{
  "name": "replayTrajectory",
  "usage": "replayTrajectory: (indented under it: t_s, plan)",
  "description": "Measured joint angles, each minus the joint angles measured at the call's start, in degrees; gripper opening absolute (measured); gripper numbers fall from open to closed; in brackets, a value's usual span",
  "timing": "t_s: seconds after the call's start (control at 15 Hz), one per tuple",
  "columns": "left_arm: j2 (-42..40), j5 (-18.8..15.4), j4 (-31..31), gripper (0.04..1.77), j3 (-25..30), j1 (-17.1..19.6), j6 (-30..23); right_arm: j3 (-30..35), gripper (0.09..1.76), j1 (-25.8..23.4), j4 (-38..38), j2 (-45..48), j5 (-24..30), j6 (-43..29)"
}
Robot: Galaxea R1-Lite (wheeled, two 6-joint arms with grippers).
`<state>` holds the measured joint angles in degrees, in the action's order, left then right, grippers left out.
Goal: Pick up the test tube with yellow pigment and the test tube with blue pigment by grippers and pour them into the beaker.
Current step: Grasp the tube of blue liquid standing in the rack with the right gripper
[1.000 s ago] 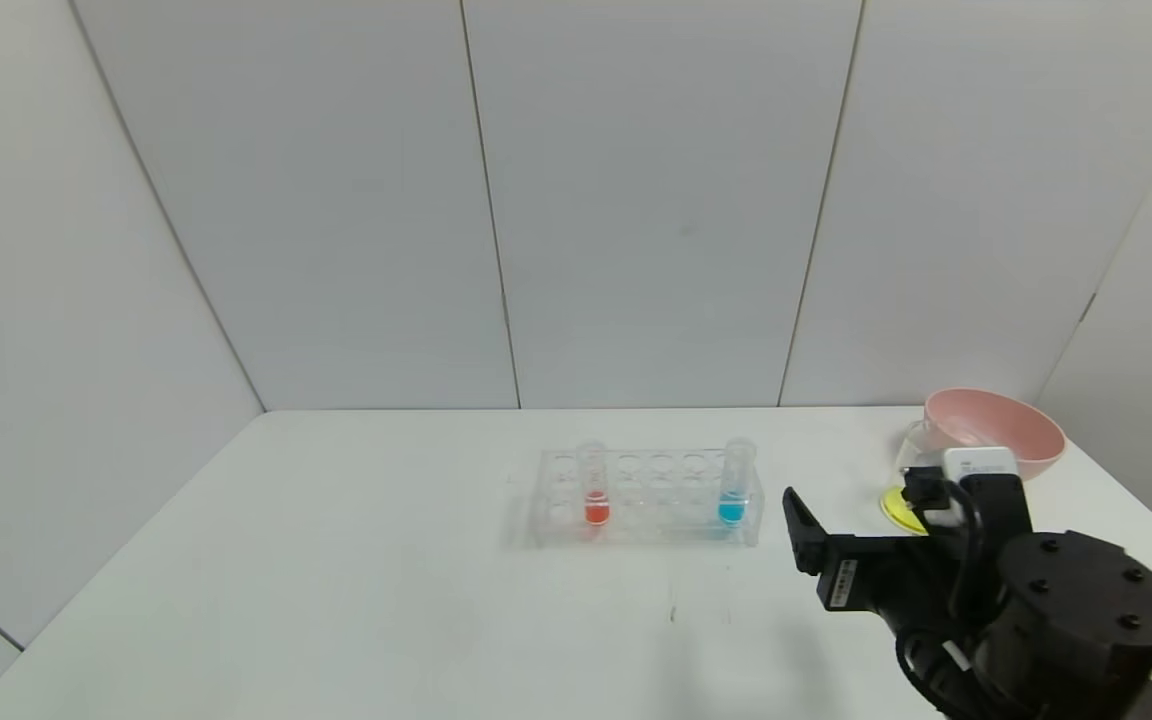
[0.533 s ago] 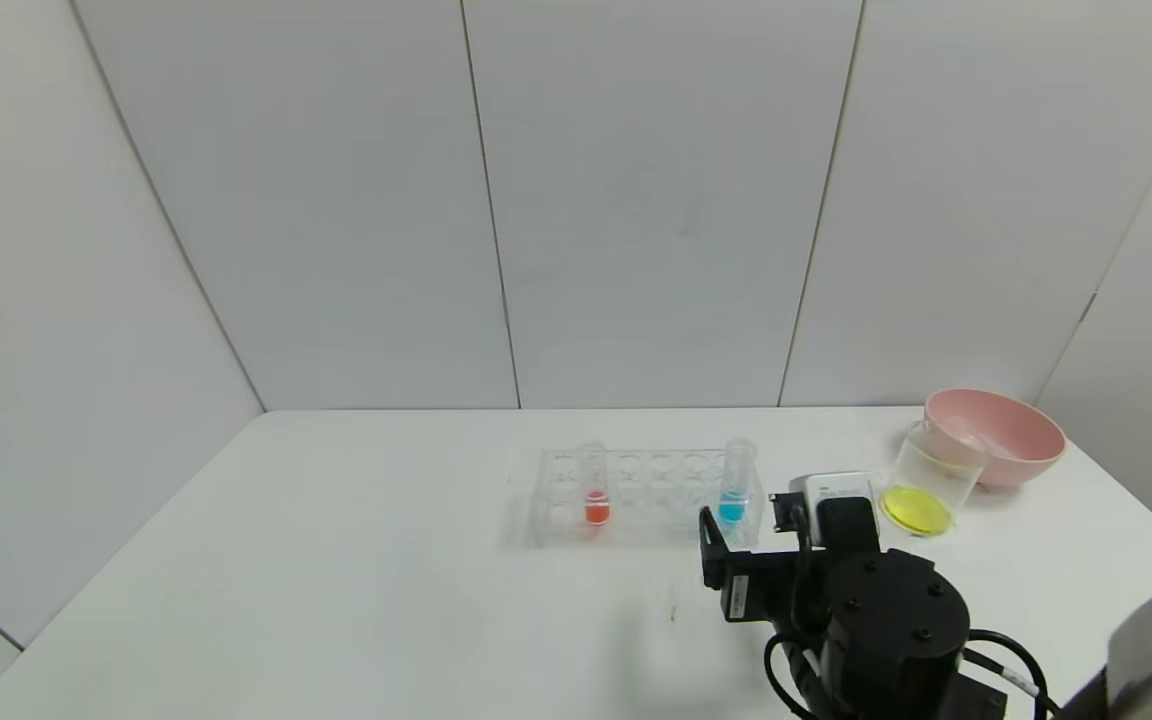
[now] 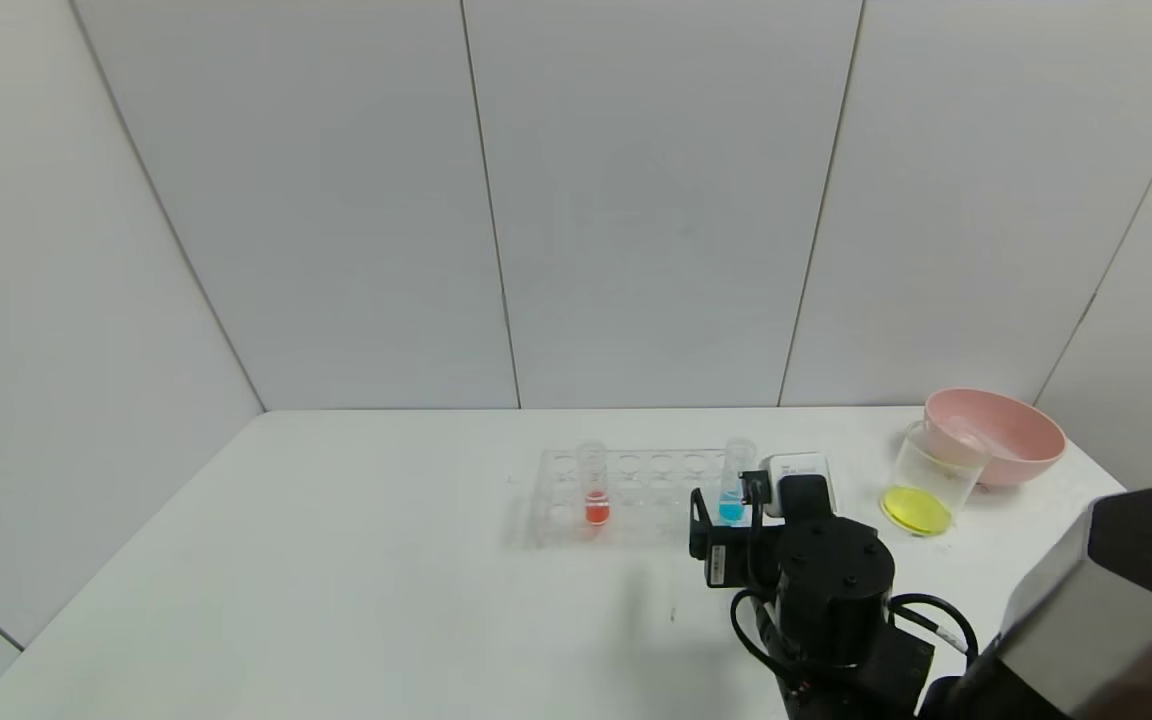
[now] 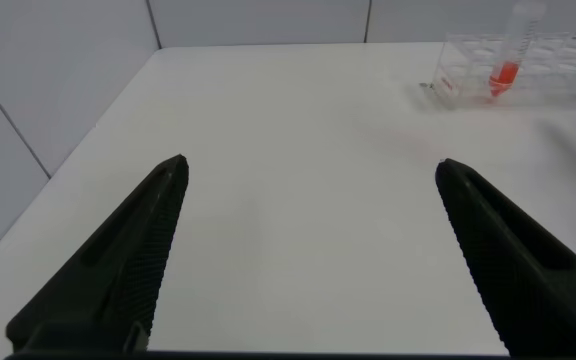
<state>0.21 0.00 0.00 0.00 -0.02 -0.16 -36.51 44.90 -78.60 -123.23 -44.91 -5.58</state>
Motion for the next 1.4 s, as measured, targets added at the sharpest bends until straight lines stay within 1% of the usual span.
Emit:
replayTrajectory:
  t_s: [0.27, 0.4, 0.53, 0.67, 0.93, 1.2, 1.27, 1.4]
  plan:
    - [0.0, 0.0, 0.0, 1.76, 0.0, 0.0, 0.0, -6.5, 1.7, -2.6, 0.1, -2.7, 0.5, 3.2]
    - [0.0, 0.0, 0.0, 1.76, 0.0, 0.0, 0.0, -8.4, 1.71, -3.6, 0.2, -4.2, 2.8, 3.4]
    - [0.0, 0.0, 0.0, 1.76, 0.0, 0.0, 0.0, -9.0, 1.71, -4.9, 0.2, -5.0, 5.3, 3.4]
    - [0.0, 0.0, 0.0, 1.76, 0.0, 0.0, 0.0, -9.4, 1.71, -6.3, 0.4, -5.4, 6.6, 3.4]
    - [0.0, 0.0, 0.0, 1.76, 0.0, 0.0, 0.0, -11.2, 1.71, -8.1, 2.2, -5.8, 7.5, 3.4]
    - [0.0, 0.0, 0.0, 1.76, 0.0, 0.0, 0.0, -11.6, 1.71, -8.5, 2.3, -5.8, 8.1, 3.4]
    - [0.0, 0.0, 0.0, 1.76, 0.0, 0.0, 0.0, -11.5, 1.52, -8.5, 2.3, -5.8, 8.1, 3.4]
    - [0.0, 0.0, 0.0, 1.76, 0.0, 0.0, 0.0, -11.3, 1.19, -8.4, 2.2, -5.7, 7.9, 3.4]
